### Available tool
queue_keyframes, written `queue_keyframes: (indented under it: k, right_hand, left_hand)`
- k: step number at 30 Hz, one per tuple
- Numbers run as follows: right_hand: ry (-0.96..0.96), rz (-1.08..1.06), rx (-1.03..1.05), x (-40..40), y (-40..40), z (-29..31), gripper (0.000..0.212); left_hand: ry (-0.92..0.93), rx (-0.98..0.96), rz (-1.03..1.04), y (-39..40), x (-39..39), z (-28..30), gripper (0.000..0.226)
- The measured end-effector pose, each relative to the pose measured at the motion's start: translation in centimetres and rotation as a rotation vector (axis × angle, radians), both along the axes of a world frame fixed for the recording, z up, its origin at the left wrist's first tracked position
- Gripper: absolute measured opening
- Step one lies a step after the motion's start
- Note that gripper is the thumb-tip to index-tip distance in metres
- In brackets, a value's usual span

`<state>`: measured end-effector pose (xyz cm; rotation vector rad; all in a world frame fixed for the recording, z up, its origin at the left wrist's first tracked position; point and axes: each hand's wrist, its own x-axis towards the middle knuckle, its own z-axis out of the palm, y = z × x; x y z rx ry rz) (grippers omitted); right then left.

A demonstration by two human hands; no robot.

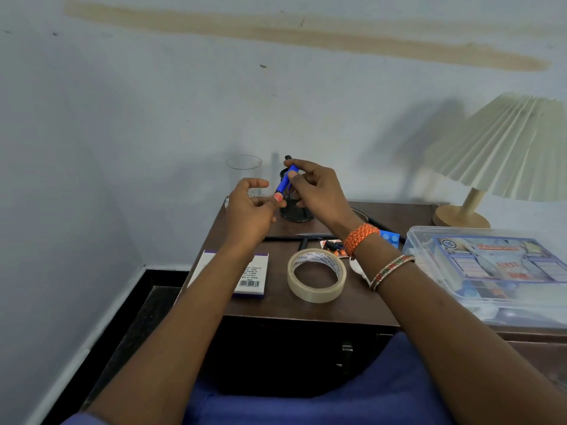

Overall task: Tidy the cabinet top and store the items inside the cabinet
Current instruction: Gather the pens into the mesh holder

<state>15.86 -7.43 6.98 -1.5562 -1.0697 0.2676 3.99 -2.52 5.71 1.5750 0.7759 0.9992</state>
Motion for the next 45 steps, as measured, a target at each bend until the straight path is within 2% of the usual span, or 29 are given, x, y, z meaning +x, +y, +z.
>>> queue_keyframes:
  k: [7,14,19,24,27,29,31,34,41,45]
  right_hand:
    - [0.217,0.018,0.064,-0.7,0.4,0.3,0.04]
    - [0.174,-0.011,0.022,-1.4,0.8,-0.4,0.044]
    - [0.087,-0.049,-0.043,-1.1,0.4,-1.4,0.033]
    - [0.164,-0.037,-0.054,-0.1,-0.4,-1.0,0.032]
    - [0.217,-0.086,0.016,1.0,-0.9,0.1,0.026]
    - [0.165,-0.242,0.149,2.2,-0.7,1.0,0.024]
    - [0.022,-0.403,0.3,3.3,-0.4,2.4,0.024]
    - [-0.147,-0.465,0.412,4.5,0.4,4.2,0.024]
    - [-0.368,-0.418,0.174,6.8,4.5,2.5,0.018]
    - [-0.384,-0.387,0.034,7.3,6.0,1.2,0.023]
  left_hand:
    - [-0.003,0.166,0.207,-2.0,0.9,-0.1,0.03]
    - [0.043,0.214,0.34,-2.7,0.9,-0.2,0.042]
    - [0.091,0.236,0.264,-2.2,0.9,-0.5,0.039]
    - [0.14,0.23,0.135,-1.3,1.1,-0.9,0.029]
    - [0.177,0.205,0.055,-0.7,1.2,-1.0,0.018]
    - [0.262,0.219,0.051,-0.1,1.3,-1.4,0.008]
    - [0.32,0.228,0.059,0.4,1.3,-1.9,0.01]
    - [0.369,0.26,0.081,0.8,1.4,-2.2,0.014]
    - [0.432,0.413,0.151,1.7,1.9,-2.5,0.015]
    - [0.432,0.422,0.163,2.6,2.2,-3.0,0.013]
